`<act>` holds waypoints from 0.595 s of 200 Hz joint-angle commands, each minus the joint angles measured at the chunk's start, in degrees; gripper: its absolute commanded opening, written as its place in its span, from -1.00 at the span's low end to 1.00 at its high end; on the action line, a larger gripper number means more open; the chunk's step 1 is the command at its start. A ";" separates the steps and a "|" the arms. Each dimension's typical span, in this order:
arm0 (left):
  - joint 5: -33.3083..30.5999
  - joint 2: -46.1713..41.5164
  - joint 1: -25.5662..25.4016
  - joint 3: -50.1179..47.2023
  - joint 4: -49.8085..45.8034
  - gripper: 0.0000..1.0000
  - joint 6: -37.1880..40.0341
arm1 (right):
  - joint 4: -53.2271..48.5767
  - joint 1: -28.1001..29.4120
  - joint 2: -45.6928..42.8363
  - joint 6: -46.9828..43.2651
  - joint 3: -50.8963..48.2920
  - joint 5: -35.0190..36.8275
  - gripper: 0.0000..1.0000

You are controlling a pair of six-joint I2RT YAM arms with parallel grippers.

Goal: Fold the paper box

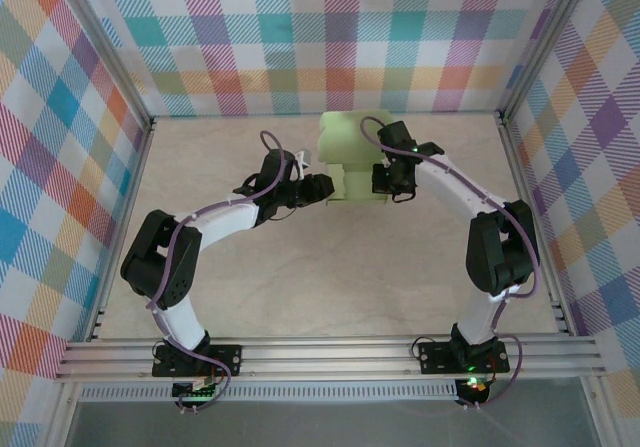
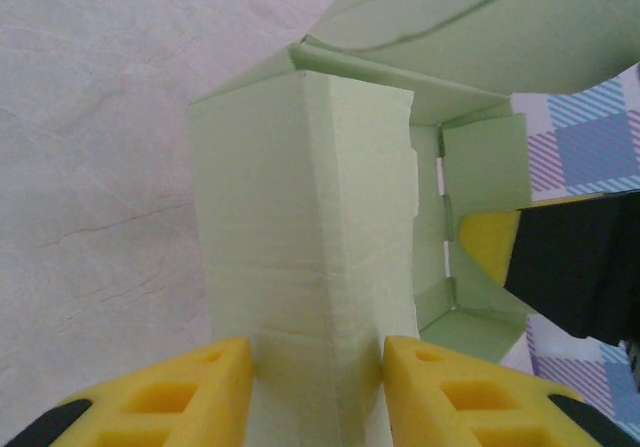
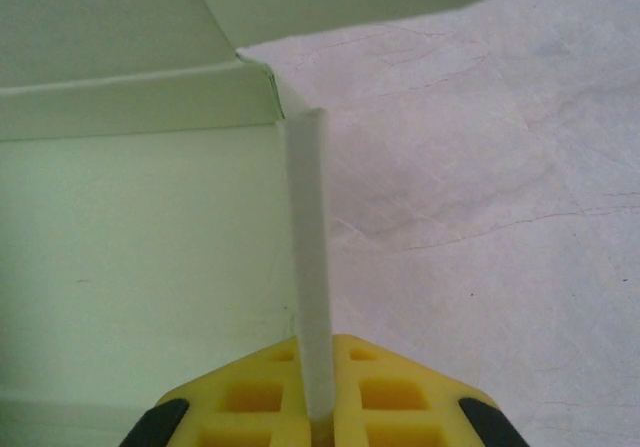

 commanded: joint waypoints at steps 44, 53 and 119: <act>-3.24 -1.11 -1.04 1.97 -5.56 -0.19 4.31 | 0.92 1.25 -3.22 -1.03 2.25 -0.98 -1.00; -4.09 -1.15 -1.20 2.23 -6.50 -0.14 5.23 | 0.90 1.38 -3.38 -1.04 2.34 -0.89 -1.00; -7.29 0.73 -2.18 3.67 -7.91 -0.47 6.20 | 1.39 2.72 -3.62 -0.86 2.78 -1.16 -1.00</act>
